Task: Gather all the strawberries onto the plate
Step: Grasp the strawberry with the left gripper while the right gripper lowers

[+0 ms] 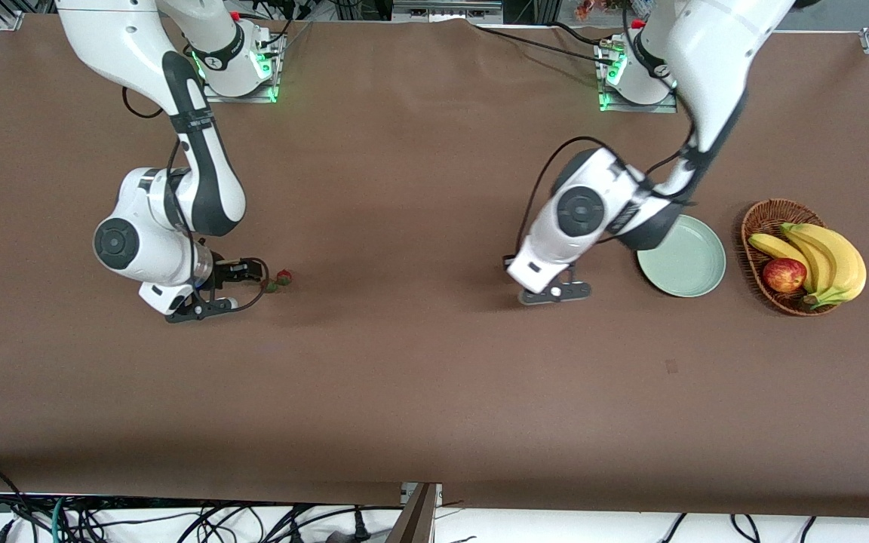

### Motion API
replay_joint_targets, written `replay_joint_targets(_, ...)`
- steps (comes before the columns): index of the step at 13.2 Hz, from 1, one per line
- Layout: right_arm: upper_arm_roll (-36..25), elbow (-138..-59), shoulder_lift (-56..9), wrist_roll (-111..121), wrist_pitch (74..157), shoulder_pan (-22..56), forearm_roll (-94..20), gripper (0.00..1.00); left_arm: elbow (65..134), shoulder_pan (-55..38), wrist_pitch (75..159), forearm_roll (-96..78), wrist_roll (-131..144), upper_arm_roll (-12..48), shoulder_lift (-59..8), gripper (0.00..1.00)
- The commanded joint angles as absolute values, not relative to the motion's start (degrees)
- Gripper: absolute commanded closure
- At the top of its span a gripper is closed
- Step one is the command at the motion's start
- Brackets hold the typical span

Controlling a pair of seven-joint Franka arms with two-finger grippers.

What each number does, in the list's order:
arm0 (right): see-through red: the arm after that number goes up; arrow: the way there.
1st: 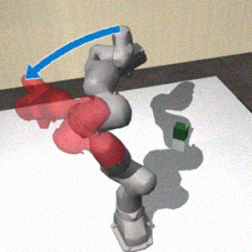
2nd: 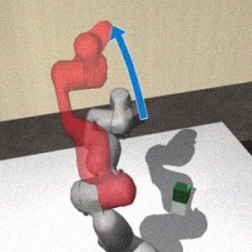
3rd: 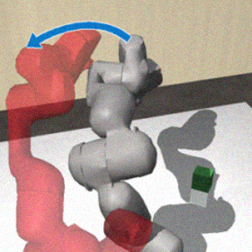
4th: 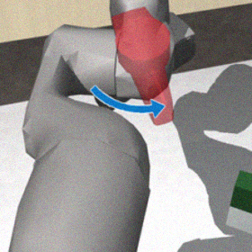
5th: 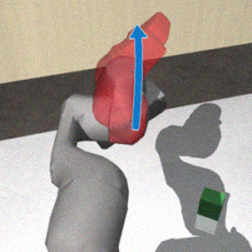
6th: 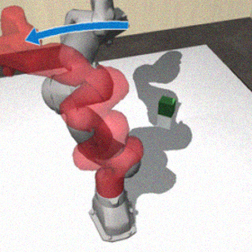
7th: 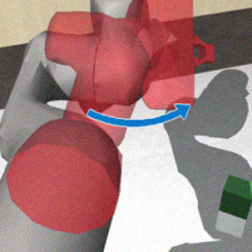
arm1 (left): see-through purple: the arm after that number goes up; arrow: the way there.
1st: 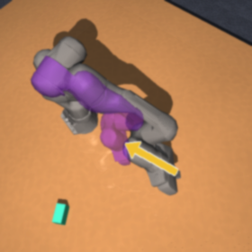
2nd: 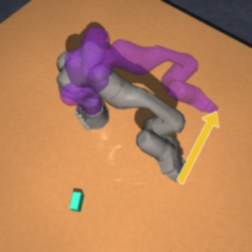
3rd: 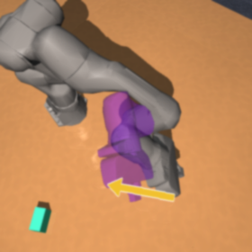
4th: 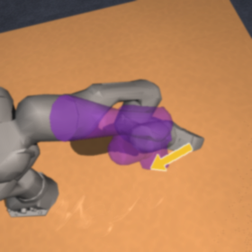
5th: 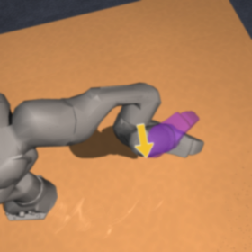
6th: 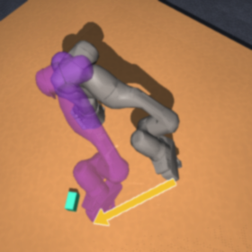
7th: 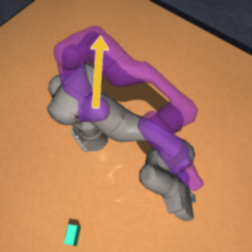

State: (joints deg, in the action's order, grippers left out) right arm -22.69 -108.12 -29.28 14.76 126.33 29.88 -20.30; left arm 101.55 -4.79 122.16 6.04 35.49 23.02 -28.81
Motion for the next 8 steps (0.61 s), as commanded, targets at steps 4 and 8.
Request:
replay_joint_targets(4, -21.97, -106.08, -32.25, 11.00, 124.98, 30.06, -23.54, 0.12, 108.01, -3.96, 110.14, -5.18, -0.46, 2.85, -15.66, 0.74)
replay_joint_targets(8, -21.36, -105.91, -34.10, 4.60, 125.24, 30.32, -30.30, 0.12, 113.02, -4.04, 110.65, -5.89, -14.31, -7.54, -14.50, 0.72)
